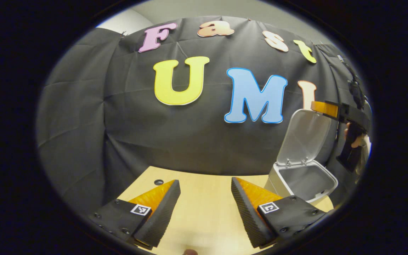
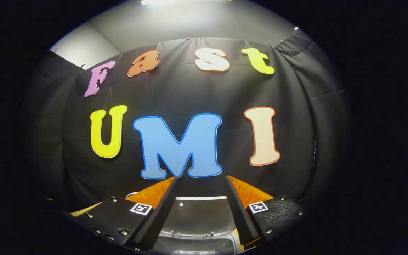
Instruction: Press the lid of the desktop garbage bin to open it, pick up the crumpled paper on the desktop and throw it into the bin, then pick up the pop can on the desktop and drop it into the bin, and finally close the garbage bin lid.
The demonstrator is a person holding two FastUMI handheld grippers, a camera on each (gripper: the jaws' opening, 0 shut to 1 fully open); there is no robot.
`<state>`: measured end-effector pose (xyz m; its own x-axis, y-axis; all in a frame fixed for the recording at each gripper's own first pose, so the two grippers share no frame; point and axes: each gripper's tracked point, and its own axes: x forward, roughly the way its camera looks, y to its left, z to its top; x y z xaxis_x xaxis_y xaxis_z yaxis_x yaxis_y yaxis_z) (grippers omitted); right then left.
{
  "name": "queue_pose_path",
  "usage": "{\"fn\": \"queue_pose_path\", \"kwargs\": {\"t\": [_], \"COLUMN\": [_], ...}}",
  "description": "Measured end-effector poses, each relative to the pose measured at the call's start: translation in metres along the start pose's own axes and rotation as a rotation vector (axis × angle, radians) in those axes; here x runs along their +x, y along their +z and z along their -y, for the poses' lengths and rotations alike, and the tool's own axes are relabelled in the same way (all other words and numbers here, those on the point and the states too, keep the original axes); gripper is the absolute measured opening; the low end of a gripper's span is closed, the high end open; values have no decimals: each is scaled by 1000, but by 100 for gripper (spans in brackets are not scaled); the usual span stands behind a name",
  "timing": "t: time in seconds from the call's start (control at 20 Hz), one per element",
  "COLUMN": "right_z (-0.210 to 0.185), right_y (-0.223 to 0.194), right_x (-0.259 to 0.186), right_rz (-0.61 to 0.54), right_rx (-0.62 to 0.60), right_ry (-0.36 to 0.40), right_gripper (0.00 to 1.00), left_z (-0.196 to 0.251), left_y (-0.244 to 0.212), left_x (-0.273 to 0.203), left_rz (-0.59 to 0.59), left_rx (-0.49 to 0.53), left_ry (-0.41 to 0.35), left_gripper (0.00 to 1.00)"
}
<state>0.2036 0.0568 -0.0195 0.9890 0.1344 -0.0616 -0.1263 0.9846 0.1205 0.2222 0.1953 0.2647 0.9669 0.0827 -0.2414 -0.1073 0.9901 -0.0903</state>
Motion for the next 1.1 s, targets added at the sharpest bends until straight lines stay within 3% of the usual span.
{"fn": "queue_pose_path", "kwargs": {"t": [0.55, 0.6, 0.65, 0.7, 0.9, 1.1], "right_z": [-3, -3, -4, -3, -3, -5], "right_y": [-24, -28, -32, -38, -62, -108], "right_x": [-65, -70, -76, -81, -95, -109], "right_rz": [-58, -60, -66, -80, -156, -297], "right_rx": [-14, -14, -9, -5, 2, -12], "right_ry": [51, 52, 53, 47, 49, 56], "right_gripper": [84, 94, 86, 87, 96, 96], "left_z": [34, 37, 39, 40, 49, 59], "left_y": [-11, -12, -12, -12, -13, -13], "left_x": [-1, -1, -2, -2, -1, -2], "left_rz": [-16, -18, -18, -20, -23, -26], "left_rx": [-9, -6, -2, 1, 2, -2], "left_ry": [-95, -103, -108, -112, -137, -157], "left_gripper": [96, 96, 96, 96, 96, 96]}}
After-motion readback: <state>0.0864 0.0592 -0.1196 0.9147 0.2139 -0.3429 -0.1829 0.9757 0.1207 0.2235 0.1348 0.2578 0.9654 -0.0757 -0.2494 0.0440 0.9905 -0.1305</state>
